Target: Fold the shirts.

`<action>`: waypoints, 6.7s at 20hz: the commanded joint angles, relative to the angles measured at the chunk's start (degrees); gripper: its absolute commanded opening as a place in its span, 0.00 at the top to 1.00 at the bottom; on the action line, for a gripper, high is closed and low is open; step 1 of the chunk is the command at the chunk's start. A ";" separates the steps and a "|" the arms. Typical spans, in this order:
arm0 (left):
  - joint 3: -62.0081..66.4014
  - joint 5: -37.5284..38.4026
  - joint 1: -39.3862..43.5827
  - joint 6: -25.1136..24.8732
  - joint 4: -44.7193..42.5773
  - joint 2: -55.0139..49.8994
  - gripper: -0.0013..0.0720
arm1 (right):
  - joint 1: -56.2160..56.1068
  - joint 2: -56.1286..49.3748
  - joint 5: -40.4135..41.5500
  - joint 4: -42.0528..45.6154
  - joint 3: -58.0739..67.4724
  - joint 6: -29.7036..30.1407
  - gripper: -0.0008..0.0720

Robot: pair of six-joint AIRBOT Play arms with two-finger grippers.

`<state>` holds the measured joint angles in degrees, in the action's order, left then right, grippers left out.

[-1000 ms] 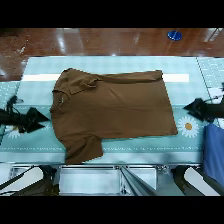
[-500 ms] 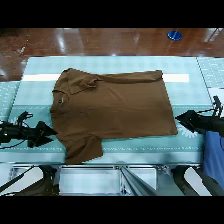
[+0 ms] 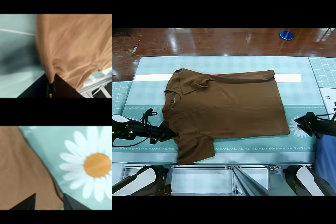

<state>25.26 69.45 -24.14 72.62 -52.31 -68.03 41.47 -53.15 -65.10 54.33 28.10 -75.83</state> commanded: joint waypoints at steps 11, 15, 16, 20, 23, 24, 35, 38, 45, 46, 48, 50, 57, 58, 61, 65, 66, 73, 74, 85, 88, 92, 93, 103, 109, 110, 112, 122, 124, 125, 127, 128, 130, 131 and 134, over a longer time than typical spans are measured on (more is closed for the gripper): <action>0.55 -1.51 1.07 -0.13 0.50 -0.13 0.96 | -3.48 -5.01 0.96 3.54 -7.21 -4.02 0.44; 0.55 -1.84 1.07 -0.17 0.50 -0.13 0.96 | -3.56 -8.94 6.43 -8.17 -7.21 0.57 0.44; 0.55 -2.14 1.09 -0.17 0.52 -0.13 0.96 | -3.56 -10.16 6.86 -10.82 -7.21 2.16 0.45; 0.70 -3.54 1.07 -0.61 3.02 -0.13 0.96 | -4.74 -14.56 5.68 -18.56 -6.84 10.82 0.87; 4.11 -2.29 1.07 -3.26 9.33 0.15 0.96 | -10.99 -14.99 1.46 -19.08 -1.20 13.62 0.96; 6.91 -1.01 1.07 -3.80 11.74 0.70 0.96 | -12.98 -14.45 0.09 -19.32 2.12 13.18 0.96; 60.87 -0.98 -0.39 -7.96 28.02 14.49 0.96 | -20.98 4.90 -0.79 2.21 63.01 -3.34 0.96; 71.14 -2.51 -1.49 -3.28 17.53 20.13 0.96 | -20.98 11.56 -5.03 4.76 67.28 -4.79 0.96; 76.61 -2.27 2.93 4.11 -6.80 36.57 0.96 | -20.98 23.71 -12.74 14.75 67.36 -8.24 0.96; 76.61 -1.68 5.29 5.81 -12.17 37.62 0.96 | -20.98 24.65 -13.42 15.87 67.36 -8.68 0.96; 76.22 1.46 10.36 8.00 -20.72 38.21 0.96 | -20.98 25.20 -14.69 17.33 67.36 -9.53 0.96; 73.61 4.39 14.25 10.25 -24.06 37.83 0.96 | -20.98 24.46 -15.85 17.84 67.21 -9.53 0.96; 58.45 5.64 15.23 11.02 -23.80 27.50 0.96 | -21.00 13.29 -18.03 8.17 58.14 -5.35 0.96; 57.70 5.60 15.26 11.04 -23.63 24.15 0.96 | -21.00 10.78 -17.22 7.02 55.71 -4.48 0.96; 57.29 4.55 15.30 10.99 -20.44 11.65 0.96 | -22.58 3.41 -10.56 4.72 47.10 -2.21 0.96; 57.66 -5.46 15.37 10.43 -11.96 -5.33 0.96 | -29.88 -13.49 4.37 4.76 44.50 -0.07 0.96; 58.47 -8.35 15.41 10.62 -10.16 -9.25 0.96 | -30.21 -18.32 7.74 4.52 45.86 -0.98 0.96; 68.24 -10.51 16.09 14.71 -8.94 -30.12 0.96 | -30.21 -45.66 4.94 4.46 65.48 -5.62 0.96; 68.24 -9.86 16.11 14.69 -8.92 -30.97 0.96 | -30.16 -46.77 3.91 4.46 66.18 -5.62 0.96; 67.95 7.23 16.20 6.64 -16.26 -34.67 0.96 | -29.20 -46.93 -9.03 10.29 59.93 -3.37 0.96; 66.73 8.41 16.81 6.67 -16.26 -35.91 0.96 | -29.20 -46.93 -6.14 9.49 55.84 -3.39 0.96; 66.73 14.27 17.75 7.13 -16.28 -37.62 0.29 | -29.18 -46.88 -4.76 7.02 54.40 -5.51 0.48; 66.77 15.43 17.68 7.54 -16.26 -37.31 0.29 | -29.11 -46.73 -6.56 7.08 54.62 -5.68 0.43; 25.68 9.25 -2.99 2.82 -6.32 -7.98 0.29 | -11.41 -16.41 -1.11 9.81 22.93 -3.06 0.43; 5.55 5.81 -15.19 -1.03 -0.28 2.34 0.29 | -10.60 -4.00 0.74 -9.14 4.11 4.74 0.43; 4.68 5.14 -14.08 -1.09 -0.35 2.19 0.29 | -10.60 -4.02 0.37 -9.27 4.04 4.94 0.43; 3.08 3.23 -10.29 -0.94 0.42 1.84 0.29 | -10.58 -4.02 0.37 -9.31 4.04 4.83 0.43; 3.43 -9.53 5.29 2.67 1.40 -2.80 0.36 | -10.58 -4.00 -0.26 -8.79 4.04 4.76 0.43; 4.90 -9.33 5.25 2.64 1.40 -3.32 0.94 | -10.58 -4.00 -0.26 -3.15 4.04 2.49 0.43; 5.68 -8.79 5.27 2.60 1.51 -3.28 0.96 | -10.58 -4.02 -0.68 0.96 4.04 0.31 0.43; 7.39 -6.21 5.25 1.92 1.66 -3.26 0.96 | -10.58 -4.02 -3.19 8.90 4.02 -4.20 0.43; 7.98 -4.85 5.27 0.87 1.84 -3.26 0.96 | -10.58 -4.02 -4.98 11.04 3.85 -4.81 0.43; 8.55 -3.21 5.25 0.02 1.84 -3.17 0.96 | -10.58 -4.02 -5.84 11.37 2.25 -5.86 0.43; 8.55 -2.93 5.25 0.04 1.84 -3.17 0.96 | -10.58 -4.02 -5.35 10.84 1.09 -6.08 0.43; 8.55 -2.91 5.25 0.04 1.84 -3.17 0.96 | -10.64 -5.55 -3.89 7.93 -1.44 -5.92 0.43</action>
<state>33.43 64.95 -18.92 73.06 -51.11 -71.20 30.89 -57.67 -69.32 62.57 28.69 -80.66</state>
